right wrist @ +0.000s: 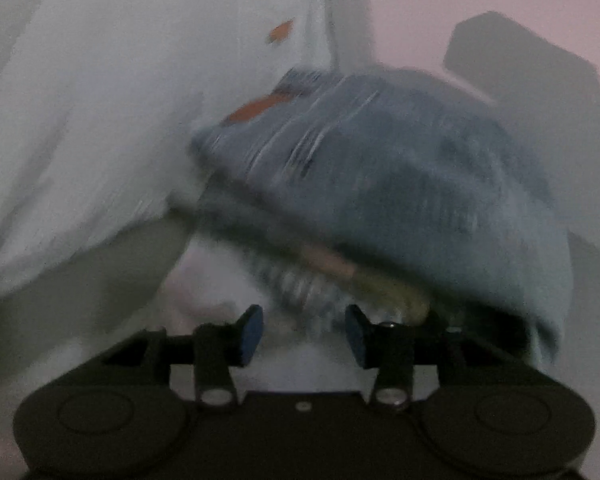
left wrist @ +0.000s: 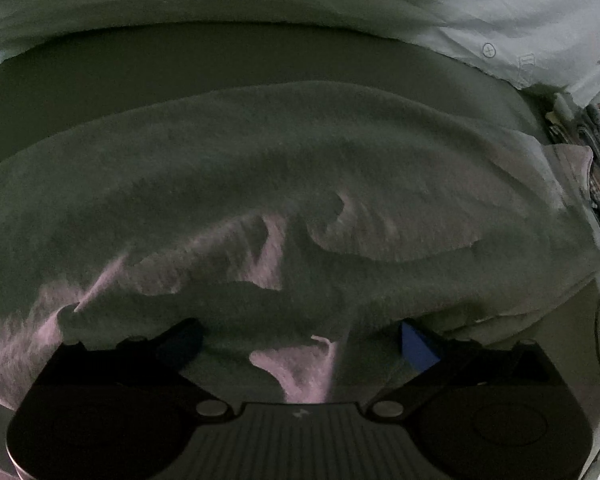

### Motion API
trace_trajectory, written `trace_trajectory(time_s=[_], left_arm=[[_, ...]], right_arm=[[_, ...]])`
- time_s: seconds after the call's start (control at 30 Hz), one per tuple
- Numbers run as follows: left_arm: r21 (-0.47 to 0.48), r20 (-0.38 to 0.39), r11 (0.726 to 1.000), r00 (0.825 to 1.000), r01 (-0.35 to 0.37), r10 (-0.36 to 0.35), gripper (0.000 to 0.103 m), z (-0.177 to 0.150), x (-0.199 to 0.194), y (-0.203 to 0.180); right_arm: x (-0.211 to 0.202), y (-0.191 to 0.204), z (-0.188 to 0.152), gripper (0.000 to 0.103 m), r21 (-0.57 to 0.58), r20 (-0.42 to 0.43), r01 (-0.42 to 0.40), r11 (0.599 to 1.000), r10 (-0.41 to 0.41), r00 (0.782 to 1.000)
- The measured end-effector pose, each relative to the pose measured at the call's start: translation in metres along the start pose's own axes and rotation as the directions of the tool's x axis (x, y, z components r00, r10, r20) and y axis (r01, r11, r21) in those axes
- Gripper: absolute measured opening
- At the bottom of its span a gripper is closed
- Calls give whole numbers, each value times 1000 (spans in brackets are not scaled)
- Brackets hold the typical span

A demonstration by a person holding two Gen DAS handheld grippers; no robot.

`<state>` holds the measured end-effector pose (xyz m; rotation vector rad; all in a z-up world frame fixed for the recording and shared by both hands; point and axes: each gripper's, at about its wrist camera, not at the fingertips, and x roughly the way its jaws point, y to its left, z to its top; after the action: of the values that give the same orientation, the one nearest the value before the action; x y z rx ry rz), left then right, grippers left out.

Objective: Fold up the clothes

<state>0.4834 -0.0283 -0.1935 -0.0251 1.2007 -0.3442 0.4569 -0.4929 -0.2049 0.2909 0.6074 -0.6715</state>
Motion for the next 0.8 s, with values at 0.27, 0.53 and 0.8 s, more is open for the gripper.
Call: trace_trajectory(time_s=[0.27,0.53,0.8], left_arm=[[-137,38,989,998,-50,56,103,-22,-29,9],[-357,107,924,977,-134,182,103,-95,-88,41],[-544,150,832,964,-107,221,103,-159,-127,118]], right_arm=[[-72,53,-71,56,-132,-147,-208,969,188,971],[-166,173,-144,74,-539,-284,-609,581,556,781],[-257,263,-231,82,-774,-342,-595,216,648,681]])
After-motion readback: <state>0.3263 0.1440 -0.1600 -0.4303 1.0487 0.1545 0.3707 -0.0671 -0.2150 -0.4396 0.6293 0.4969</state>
